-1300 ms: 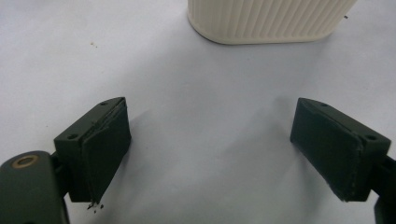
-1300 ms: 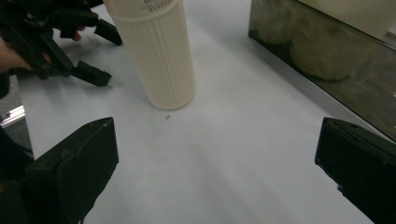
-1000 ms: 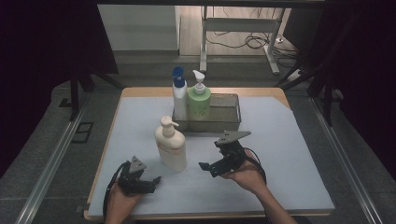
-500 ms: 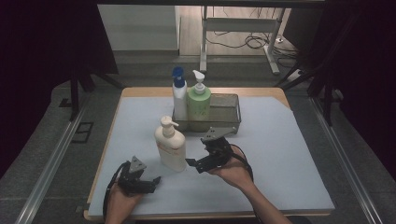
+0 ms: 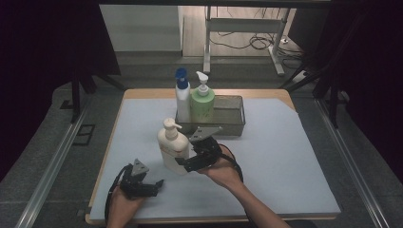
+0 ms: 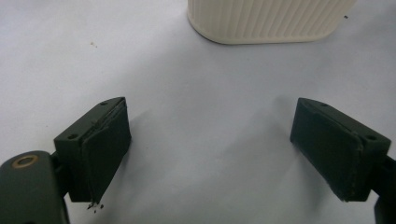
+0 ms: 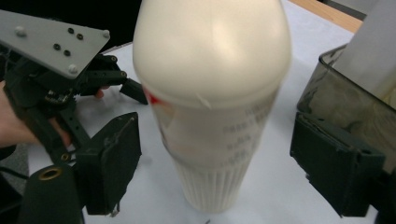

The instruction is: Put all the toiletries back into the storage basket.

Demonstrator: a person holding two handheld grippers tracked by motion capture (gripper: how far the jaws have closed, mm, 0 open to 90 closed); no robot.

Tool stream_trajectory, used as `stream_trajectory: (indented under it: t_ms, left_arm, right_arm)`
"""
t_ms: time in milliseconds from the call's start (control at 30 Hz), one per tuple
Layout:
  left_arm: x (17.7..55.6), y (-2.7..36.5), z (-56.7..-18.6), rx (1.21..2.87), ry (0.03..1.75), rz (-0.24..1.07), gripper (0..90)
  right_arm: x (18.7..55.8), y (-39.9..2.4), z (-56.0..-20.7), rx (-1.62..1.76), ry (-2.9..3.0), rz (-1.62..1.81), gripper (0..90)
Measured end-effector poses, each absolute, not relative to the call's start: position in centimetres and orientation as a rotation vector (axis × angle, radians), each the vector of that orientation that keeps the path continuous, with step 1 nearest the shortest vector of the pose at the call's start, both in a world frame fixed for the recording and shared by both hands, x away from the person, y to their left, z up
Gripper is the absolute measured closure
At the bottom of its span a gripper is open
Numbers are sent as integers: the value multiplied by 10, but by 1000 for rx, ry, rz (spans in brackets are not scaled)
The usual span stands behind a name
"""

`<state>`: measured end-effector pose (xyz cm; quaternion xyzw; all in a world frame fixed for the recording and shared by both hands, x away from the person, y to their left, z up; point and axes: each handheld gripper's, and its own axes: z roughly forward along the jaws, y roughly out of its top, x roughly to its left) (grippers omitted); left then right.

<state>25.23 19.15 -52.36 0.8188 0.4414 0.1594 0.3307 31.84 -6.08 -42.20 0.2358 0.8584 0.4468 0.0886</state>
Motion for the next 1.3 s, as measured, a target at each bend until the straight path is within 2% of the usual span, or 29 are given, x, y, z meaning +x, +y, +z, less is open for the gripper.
stream_trajectory:
  t_ms: [467,767,1300]
  left_arm:
    - [252,191,-524,2140,1154,418,122]
    - [252,192,-524,2141,1154,417,121]
    - [252,191,-524,2140,1153,416,122]
  right_arm:
    - [324,-31,-426,689,2521,1301,232]
    - [325,-22,-427,691,2484,1282,335]
    - [318,-30,-415,704,2520,1251,371]
